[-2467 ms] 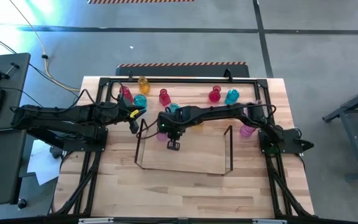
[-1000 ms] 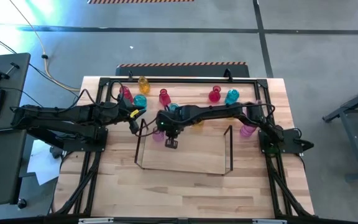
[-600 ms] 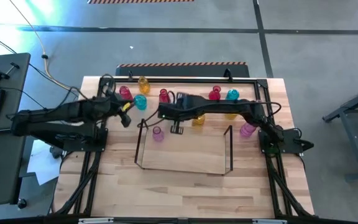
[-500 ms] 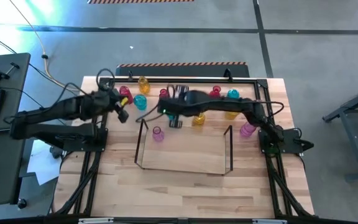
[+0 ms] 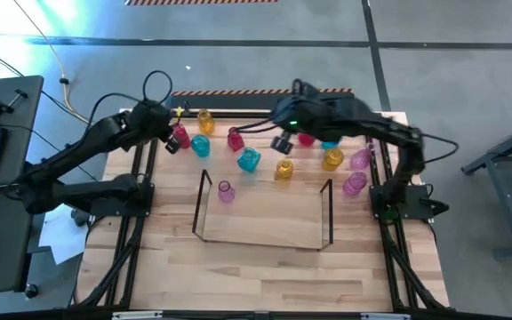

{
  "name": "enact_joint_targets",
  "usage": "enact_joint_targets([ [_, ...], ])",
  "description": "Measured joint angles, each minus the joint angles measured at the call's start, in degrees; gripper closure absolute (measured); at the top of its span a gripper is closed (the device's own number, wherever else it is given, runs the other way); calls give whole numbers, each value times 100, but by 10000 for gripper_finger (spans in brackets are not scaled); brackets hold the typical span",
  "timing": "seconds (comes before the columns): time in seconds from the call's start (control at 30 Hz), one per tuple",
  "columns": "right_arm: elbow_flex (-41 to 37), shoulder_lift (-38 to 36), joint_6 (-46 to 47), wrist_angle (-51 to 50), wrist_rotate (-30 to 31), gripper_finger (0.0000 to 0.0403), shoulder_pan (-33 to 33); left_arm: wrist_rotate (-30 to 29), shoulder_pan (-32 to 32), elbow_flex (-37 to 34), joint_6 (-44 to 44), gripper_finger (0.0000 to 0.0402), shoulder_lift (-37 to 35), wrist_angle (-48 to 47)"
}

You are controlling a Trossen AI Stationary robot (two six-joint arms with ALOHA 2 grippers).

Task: Sort vases onto shelf
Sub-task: Put the left red vase on the shelf

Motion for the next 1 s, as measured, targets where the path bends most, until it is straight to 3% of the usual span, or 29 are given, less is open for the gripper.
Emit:
enact_joint_targets([
  [0.3, -4, -1118, 349, -432, -3, 403, 768, 963, 1149, 0, 789, 335, 1022, 163],
  [0.63, -9, -1464, 1220, -1026, 588, 403, 1644, 630, 1353, -4, 1777, 326, 1768, 482],
  [1.0, -11, -1440, 1700, -1339, 890, 403, 1808, 1471, 1462, 0, 1855, 218, 1657, 512],
])
